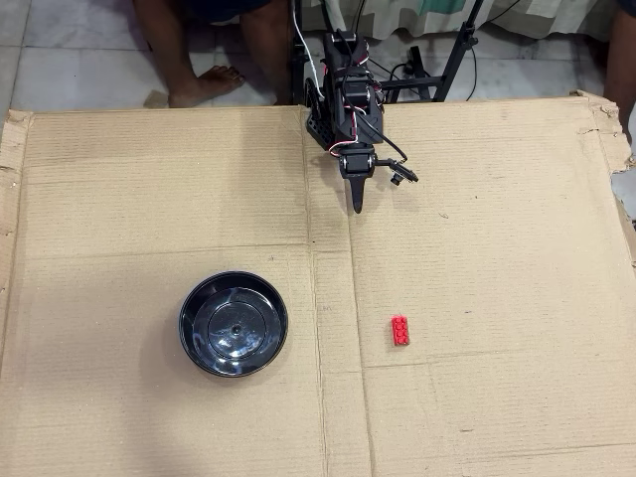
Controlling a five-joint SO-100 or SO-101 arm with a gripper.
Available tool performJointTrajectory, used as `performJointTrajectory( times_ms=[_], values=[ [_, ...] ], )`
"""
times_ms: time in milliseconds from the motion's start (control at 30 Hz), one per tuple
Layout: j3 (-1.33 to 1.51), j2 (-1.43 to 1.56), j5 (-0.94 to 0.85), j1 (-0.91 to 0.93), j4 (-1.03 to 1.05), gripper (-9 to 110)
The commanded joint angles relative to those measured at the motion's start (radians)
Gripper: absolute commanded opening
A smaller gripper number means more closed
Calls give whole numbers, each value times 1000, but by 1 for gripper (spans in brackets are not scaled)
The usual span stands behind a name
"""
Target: Grasp a lego block and put it in the bin.
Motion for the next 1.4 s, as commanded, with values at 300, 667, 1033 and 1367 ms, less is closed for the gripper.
performJointTrajectory(
  times_ms=[300,667,1033,1367],
  values=[
    [11,15,-6,6,-11,0],
    [11,15,5,15,-12,1],
    [-9,12,224,12,-110,1],
    [-117,-37,752,-57,-161,1]
  ],
)
